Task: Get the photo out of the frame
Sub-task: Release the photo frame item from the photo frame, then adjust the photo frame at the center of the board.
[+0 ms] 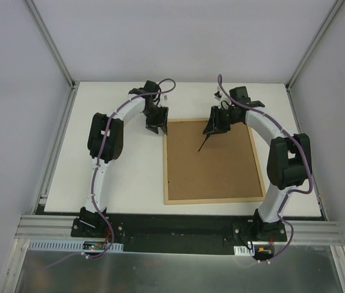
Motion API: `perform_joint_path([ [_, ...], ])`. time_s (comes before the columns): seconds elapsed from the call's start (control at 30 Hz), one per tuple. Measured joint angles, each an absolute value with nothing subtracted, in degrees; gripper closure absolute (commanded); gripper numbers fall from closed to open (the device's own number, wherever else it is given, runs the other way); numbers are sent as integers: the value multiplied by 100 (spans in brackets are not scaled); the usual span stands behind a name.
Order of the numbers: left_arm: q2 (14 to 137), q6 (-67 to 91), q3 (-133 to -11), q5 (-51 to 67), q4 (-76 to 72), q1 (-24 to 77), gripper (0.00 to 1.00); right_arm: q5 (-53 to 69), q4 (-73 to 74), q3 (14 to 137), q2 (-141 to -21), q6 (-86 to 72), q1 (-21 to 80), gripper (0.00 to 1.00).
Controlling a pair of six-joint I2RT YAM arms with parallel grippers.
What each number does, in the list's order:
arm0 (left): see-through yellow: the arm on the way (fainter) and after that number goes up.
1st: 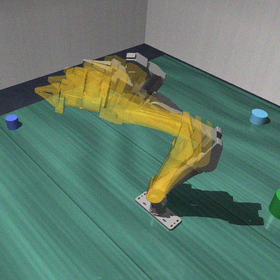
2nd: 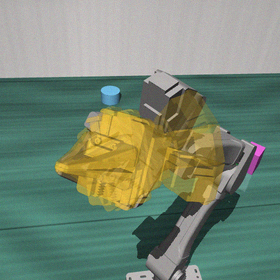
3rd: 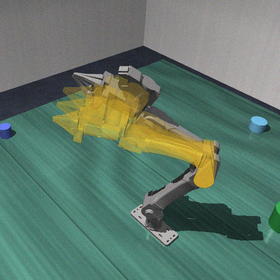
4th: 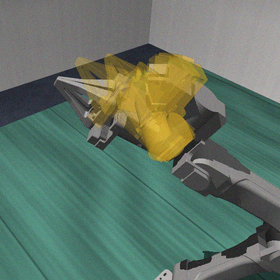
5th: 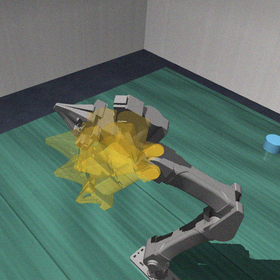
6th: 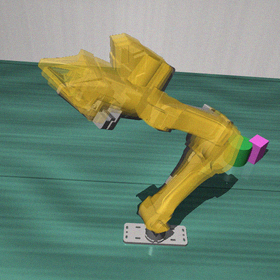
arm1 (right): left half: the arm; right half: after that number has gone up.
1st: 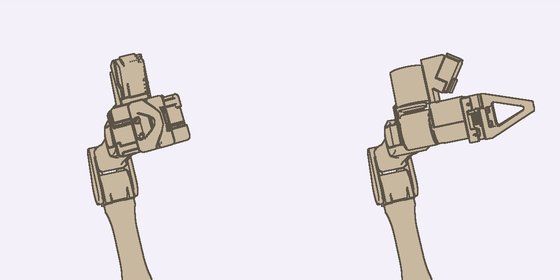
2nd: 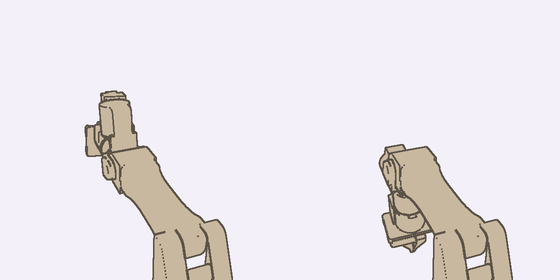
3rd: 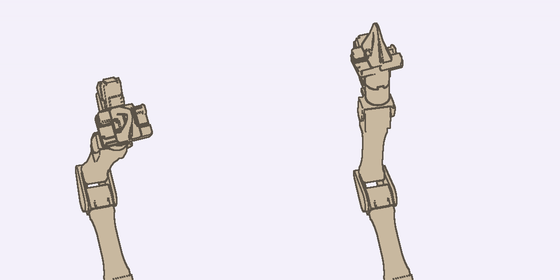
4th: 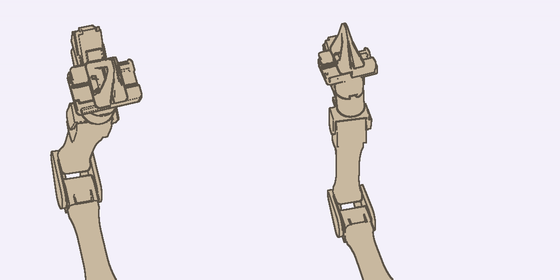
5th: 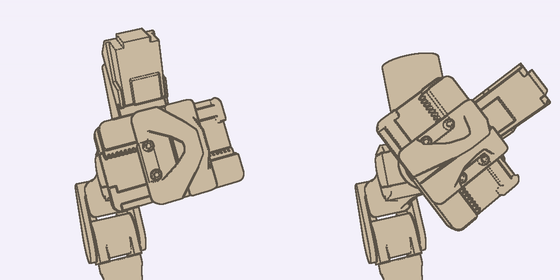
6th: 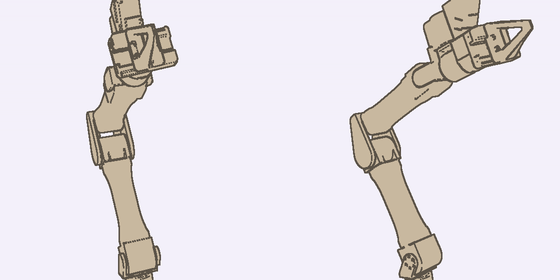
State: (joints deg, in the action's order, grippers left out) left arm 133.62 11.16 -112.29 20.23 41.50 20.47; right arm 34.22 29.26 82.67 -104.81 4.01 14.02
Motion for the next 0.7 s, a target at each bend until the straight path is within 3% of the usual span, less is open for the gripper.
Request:
perform_joint_path([
  [0.37, 13415, 1155, -11264, 2025, 4257, 2290, 53, 2936, 2932, 7760, -10486, 550, 1439, 100],
  [0.7, 13441, 1184, -11330, 1649, 4320, 2370, 59, 2687, 2934, 7752, -10486, 552, 1452, 100],
])
